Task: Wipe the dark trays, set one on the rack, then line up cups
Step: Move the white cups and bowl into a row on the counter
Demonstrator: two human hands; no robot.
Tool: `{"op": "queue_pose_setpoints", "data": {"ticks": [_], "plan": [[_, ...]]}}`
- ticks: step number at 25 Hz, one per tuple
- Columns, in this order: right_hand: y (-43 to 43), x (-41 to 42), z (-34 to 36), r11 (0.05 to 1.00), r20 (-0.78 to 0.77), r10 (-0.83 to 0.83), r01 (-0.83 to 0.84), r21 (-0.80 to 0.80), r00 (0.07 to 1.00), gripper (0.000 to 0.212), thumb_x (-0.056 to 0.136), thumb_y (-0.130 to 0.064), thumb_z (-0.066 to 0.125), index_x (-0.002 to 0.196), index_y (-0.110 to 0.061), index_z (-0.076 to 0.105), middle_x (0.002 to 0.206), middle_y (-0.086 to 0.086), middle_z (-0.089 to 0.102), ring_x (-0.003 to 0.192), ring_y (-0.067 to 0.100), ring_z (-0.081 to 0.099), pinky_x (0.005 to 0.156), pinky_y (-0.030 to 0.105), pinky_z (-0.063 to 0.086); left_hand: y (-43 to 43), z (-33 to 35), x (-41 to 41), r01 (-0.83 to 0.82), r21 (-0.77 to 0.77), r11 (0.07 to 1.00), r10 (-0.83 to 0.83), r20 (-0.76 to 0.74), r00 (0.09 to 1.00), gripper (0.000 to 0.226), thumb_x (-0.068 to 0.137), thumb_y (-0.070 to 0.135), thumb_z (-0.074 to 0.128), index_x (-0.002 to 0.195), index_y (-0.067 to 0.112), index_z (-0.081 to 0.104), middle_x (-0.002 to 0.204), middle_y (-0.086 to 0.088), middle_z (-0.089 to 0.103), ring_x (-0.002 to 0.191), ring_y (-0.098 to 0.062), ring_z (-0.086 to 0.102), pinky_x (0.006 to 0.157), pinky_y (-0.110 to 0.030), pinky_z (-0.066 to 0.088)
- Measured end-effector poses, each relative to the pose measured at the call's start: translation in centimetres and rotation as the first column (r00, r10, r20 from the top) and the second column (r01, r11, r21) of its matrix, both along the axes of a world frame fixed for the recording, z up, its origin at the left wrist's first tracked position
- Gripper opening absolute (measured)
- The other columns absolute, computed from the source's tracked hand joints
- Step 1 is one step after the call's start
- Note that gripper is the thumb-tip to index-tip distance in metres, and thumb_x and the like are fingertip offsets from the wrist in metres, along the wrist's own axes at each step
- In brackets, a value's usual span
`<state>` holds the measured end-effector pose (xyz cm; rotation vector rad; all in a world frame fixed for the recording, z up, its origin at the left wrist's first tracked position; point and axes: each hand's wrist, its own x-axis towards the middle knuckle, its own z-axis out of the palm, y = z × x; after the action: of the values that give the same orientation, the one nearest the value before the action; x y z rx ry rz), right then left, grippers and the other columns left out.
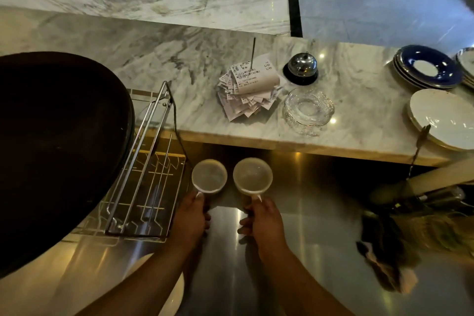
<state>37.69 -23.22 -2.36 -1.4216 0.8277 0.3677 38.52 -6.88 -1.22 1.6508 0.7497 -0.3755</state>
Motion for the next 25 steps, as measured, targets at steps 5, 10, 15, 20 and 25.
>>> {"op": "queue_pose_setpoints", "data": {"ticks": [5,10,15,20,25], "plan": [[1.0,-0.1,-0.2,0.999,-0.038,0.046,-0.046,-0.007,0.998,0.026,0.104,-0.038,0.047,0.107,-0.018,0.063,0.078,0.019,0.072,0.059,0.034,0.066,0.055,0.042,0.056,-0.1,-0.1,0.3,-0.009,0.024,1.000,0.008,0.010,1.000,0.031,0.107,0.039,0.039,0.119,0.021,0.062,0.106,-0.010,0.070,0.096,-0.034,0.069,0.071,-0.039,0.053],[1.7,-0.1,-0.6,0.996,-0.062,0.086,-0.087,-0.018,0.994,0.020,0.102,-0.032,0.049,0.104,-0.019,0.064,0.071,0.015,0.069,0.054,0.030,0.066,0.051,0.040,0.057,-0.3,-0.1,0.9,-0.003,0.044,0.999,0.002,0.026,1.000,0.033,0.108,0.037,0.038,0.114,0.017,0.064,0.107,-0.016,0.070,0.095,-0.034,0.068,0.090,-0.052,0.056],[2.2,0.5,-1.2,0.991,-0.075,0.127,-0.130,-0.038,0.989,0.022,0.102,-0.032,0.047,0.111,-0.021,0.064,0.092,0.013,0.071,0.050,0.019,0.066,0.060,0.050,0.064,-0.4,-0.1,1.2,-0.022,0.051,0.998,0.021,0.025,0.999,0.031,0.108,0.033,0.041,0.112,0.013,0.064,0.109,-0.022,0.068,0.101,-0.040,0.065,0.100,-0.054,0.050],[2.6,0.9,-1.6,0.993,-0.100,0.117,-0.119,-0.020,0.988,0.020,0.102,-0.031,0.046,0.111,-0.025,0.062,0.095,0.010,0.072,0.051,0.020,0.068,0.068,0.059,0.063,-0.4,0.4,1.1,-0.009,0.071,0.997,0.007,0.024,1.000,0.025,0.108,0.033,0.040,0.107,0.019,0.061,0.108,-0.019,0.069,0.093,-0.036,0.065,0.087,-0.049,0.054],[2.4,0.4,-1.5,0.906,-0.031,0.238,-0.233,-0.354,0.971,0.023,0.102,-0.041,0.048,0.094,-0.028,0.065,0.084,-0.001,0.070,0.074,0.018,0.068,0.065,0.034,0.057,-0.3,1.0,0.9,0.036,0.101,0.994,-0.037,0.008,0.999,0.022,0.107,0.032,0.043,0.090,0.028,0.057,0.098,-0.014,0.066,0.092,-0.035,0.066,0.084,-0.048,0.056]]}}
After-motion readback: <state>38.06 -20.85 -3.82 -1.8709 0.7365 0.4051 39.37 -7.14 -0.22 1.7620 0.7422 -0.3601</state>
